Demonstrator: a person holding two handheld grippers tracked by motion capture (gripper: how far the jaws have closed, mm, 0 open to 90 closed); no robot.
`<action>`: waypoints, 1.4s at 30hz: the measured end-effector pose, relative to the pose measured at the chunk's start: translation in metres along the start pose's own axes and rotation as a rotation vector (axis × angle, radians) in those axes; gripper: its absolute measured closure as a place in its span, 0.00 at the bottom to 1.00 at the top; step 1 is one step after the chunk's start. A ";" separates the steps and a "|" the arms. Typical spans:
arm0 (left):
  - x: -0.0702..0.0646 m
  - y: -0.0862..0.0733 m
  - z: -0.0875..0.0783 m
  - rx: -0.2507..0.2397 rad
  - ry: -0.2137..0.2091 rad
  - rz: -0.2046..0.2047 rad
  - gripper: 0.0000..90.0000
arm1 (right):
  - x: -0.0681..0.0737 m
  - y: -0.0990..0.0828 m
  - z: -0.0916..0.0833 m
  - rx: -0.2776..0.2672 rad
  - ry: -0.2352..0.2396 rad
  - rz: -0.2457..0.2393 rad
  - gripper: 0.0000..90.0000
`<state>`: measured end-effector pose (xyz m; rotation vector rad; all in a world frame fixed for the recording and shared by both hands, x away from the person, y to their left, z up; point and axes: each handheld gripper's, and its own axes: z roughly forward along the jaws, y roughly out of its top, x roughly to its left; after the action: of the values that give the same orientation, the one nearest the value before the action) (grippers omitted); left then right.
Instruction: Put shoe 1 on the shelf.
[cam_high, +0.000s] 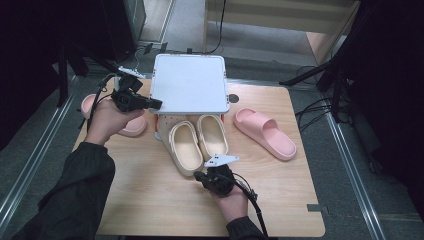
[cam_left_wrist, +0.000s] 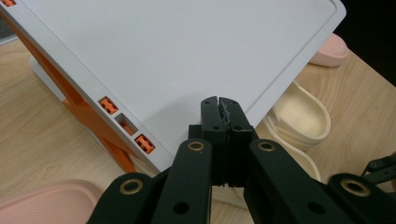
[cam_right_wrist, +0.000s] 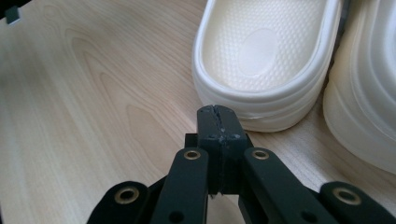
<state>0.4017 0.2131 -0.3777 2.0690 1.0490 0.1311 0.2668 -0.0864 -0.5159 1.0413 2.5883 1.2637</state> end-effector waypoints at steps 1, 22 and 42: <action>0.000 0.000 0.000 0.000 0.001 0.003 0.99 | 0.000 0.000 0.001 -0.002 -0.005 0.006 1.00; 0.000 -0.002 0.000 -0.011 -0.003 -0.003 1.00 | -0.004 0.052 0.039 -0.017 -0.058 -0.033 1.00; 0.000 -0.001 0.000 -0.009 0.000 -0.006 1.00 | -0.020 0.094 0.084 -0.065 -0.104 0.058 1.00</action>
<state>0.4007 0.2134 -0.3787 2.0581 1.0526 0.1323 0.3615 -0.0019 -0.5076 1.1452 2.4411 1.2612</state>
